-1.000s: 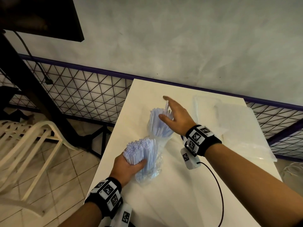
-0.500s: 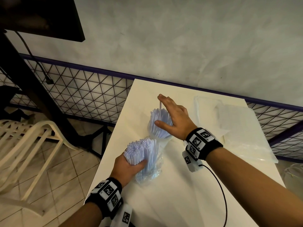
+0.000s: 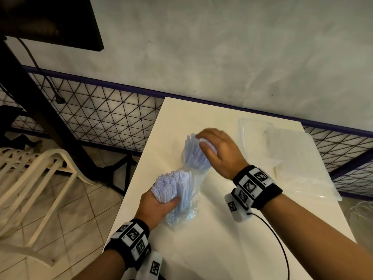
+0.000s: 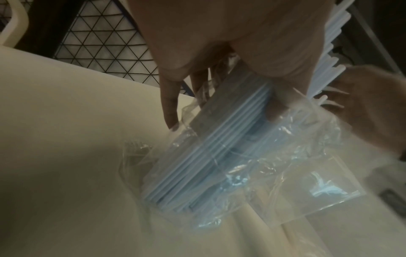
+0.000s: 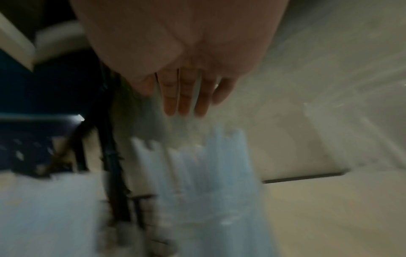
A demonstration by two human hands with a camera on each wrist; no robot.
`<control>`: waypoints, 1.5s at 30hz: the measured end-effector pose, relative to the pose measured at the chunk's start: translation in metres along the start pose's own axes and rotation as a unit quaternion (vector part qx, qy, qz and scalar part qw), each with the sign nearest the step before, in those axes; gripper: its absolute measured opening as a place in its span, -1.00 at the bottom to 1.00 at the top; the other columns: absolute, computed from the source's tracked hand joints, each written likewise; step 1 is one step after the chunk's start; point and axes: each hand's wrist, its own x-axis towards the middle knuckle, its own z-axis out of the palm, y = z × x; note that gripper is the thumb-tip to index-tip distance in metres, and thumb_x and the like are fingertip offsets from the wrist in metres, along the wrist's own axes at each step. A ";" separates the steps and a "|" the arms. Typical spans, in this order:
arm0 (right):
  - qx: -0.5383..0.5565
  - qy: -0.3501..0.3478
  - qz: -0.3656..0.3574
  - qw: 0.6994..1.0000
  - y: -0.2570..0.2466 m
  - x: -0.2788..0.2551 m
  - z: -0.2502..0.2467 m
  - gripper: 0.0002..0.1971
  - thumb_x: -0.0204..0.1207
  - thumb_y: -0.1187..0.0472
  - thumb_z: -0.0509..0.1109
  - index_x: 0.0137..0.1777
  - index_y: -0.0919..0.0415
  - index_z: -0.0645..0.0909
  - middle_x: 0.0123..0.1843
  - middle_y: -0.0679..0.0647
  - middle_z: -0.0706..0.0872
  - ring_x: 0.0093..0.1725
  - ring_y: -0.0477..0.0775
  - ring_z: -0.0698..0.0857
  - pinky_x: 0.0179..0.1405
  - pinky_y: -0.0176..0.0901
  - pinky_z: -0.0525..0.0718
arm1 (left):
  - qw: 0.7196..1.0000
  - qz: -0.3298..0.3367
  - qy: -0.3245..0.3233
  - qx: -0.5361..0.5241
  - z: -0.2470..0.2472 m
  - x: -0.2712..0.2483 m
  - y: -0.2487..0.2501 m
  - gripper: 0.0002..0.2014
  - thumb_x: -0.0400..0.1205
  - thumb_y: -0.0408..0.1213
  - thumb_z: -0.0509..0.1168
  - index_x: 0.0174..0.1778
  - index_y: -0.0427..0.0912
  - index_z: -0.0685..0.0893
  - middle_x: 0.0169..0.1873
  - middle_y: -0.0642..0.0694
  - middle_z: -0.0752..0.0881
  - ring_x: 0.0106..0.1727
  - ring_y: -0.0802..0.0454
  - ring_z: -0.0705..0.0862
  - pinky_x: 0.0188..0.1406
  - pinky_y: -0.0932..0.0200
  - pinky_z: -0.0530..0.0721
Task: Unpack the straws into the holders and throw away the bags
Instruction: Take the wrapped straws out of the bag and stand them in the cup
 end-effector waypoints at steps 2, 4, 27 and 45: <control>0.078 -0.008 -0.008 0.997 -0.018 -0.018 -0.004 -0.71 0.63 0.12 0.32 0.29 0.18 0.66 0.14 0.00 0.72 0.04 -0.14 0.63 0.09 -0.30 0.58 | 1.000 0.002 -0.001 0.001 0.000 0.000 0.000 -0.48 0.25 -0.16 0.65 0.13 -0.08 0.73 -0.05 0.06 0.81 -0.01 0.16 0.78 -0.03 0.25 0.72; 0.103 -0.023 0.018 0.994 -0.029 -0.041 -0.002 -0.66 0.55 0.11 0.41 0.31 0.12 0.62 0.11 -0.10 0.67 -0.04 -0.28 0.59 -0.03 -0.49 0.52 | 1.000 0.003 -0.003 0.003 0.000 0.000 0.001 -0.52 0.28 -0.21 0.65 0.12 -0.08 0.74 -0.07 0.05 0.82 -0.02 0.16 0.79 -0.02 0.23 0.73; 0.200 -0.125 0.169 0.957 -0.024 -0.083 0.049 -0.33 0.27 0.02 0.73 0.36 -0.28 0.54 -0.04 -0.09 0.61 -0.14 -0.27 0.52 -0.08 -0.49 0.47 | 0.999 0.014 -0.031 -0.010 0.001 -0.007 0.008 -0.36 0.10 0.12 0.55 0.12 0.00 0.73 -0.08 0.05 0.83 -0.04 0.22 0.79 -0.04 0.22 0.76; 0.167 -0.074 0.163 0.970 -0.008 -0.090 0.072 -0.70 0.45 0.04 0.55 0.09 0.17 0.68 -0.01 0.02 0.71 -0.02 -0.05 0.67 -0.01 -0.26 0.59 | 0.999 0.020 -0.027 0.021 0.006 -0.004 0.006 -0.60 0.37 -0.32 0.61 0.09 0.04 0.71 -0.10 0.12 0.81 -0.06 0.33 0.77 -0.17 0.47 0.68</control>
